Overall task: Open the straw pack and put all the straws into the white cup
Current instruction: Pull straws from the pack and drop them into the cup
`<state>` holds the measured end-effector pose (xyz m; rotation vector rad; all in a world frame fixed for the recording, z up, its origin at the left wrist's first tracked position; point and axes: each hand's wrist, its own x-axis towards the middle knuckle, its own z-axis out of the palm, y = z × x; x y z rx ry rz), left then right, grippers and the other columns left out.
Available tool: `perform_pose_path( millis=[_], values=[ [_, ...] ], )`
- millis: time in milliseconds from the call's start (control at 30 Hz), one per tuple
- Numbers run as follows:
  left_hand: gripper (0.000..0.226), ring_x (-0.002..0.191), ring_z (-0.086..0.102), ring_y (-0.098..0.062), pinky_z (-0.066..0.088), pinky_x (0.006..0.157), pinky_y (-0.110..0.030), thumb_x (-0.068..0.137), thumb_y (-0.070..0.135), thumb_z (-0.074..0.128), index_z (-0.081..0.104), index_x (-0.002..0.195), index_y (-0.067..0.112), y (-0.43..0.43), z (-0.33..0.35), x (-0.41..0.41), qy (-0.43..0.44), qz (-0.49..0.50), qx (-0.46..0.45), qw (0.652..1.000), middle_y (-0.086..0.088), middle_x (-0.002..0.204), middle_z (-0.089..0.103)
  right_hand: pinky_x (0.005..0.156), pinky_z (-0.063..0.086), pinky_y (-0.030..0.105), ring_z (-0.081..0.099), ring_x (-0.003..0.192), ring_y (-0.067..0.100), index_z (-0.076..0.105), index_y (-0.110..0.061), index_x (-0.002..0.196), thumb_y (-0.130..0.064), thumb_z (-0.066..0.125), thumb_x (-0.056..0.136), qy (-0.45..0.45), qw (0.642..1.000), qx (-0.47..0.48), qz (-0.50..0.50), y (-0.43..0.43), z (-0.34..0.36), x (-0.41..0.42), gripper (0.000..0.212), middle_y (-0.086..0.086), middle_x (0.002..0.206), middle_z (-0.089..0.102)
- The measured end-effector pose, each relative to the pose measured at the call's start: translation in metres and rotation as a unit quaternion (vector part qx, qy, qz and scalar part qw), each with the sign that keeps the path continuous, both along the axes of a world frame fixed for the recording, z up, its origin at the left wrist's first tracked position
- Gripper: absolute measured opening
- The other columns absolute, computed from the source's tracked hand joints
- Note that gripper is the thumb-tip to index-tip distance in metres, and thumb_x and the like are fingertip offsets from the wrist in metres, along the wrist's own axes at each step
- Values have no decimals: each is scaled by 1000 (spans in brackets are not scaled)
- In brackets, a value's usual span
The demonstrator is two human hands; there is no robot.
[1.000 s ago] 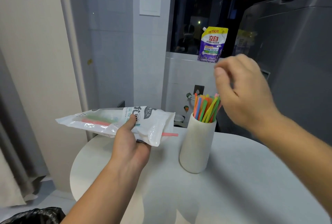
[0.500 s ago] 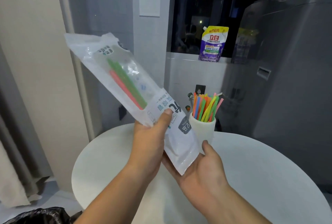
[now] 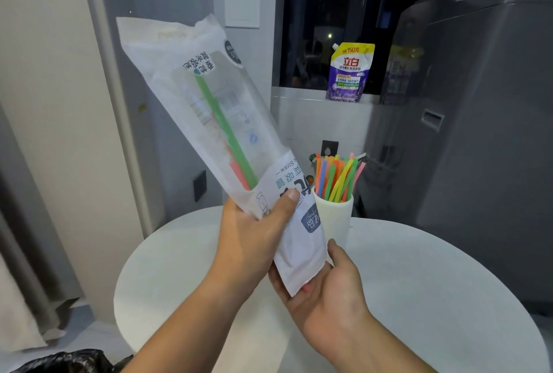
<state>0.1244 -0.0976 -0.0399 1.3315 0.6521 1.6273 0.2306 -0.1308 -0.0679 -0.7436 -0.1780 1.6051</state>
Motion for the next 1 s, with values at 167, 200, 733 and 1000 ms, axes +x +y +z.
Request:
perform_pose_path(
  millis=[167,200,733,1000],
  values=[
    [31,96,78,-22,60,74,-25,86,17,73,71,115,6,2,0,-2,-20,-10,-3,1000,-7,105,80,89,55,50,77,89,38,82,-5,101,-49,37,105,-5,1000,1,-7,1,-3,5,63,23,108,77],
    [28,96,78,-23,60,75,-25,86,18,73,73,112,9,3,0,-4,-24,-4,-4,1000,-7,104,80,89,56,50,77,88,38,80,-4,108,-48,39,105,-18,1000,3,-2,1,-3,5,60,23,108,77],
    [29,113,73,-24,58,92,-35,89,26,75,74,117,21,19,2,-26,-125,51,-47,990,-5,119,77,36,44,18,53,40,9,68,-4,87,-21,73,90,-122,992,-1,4,-1,3,18,19,7,62,61],
    [38,116,71,-23,56,99,-40,96,17,69,64,133,10,23,3,-31,-228,75,-108,965,-6,125,75,43,54,20,60,45,11,68,-2,86,-13,74,87,-180,982,50,-2,1,18,44,13,8,59,62]
  ],
)
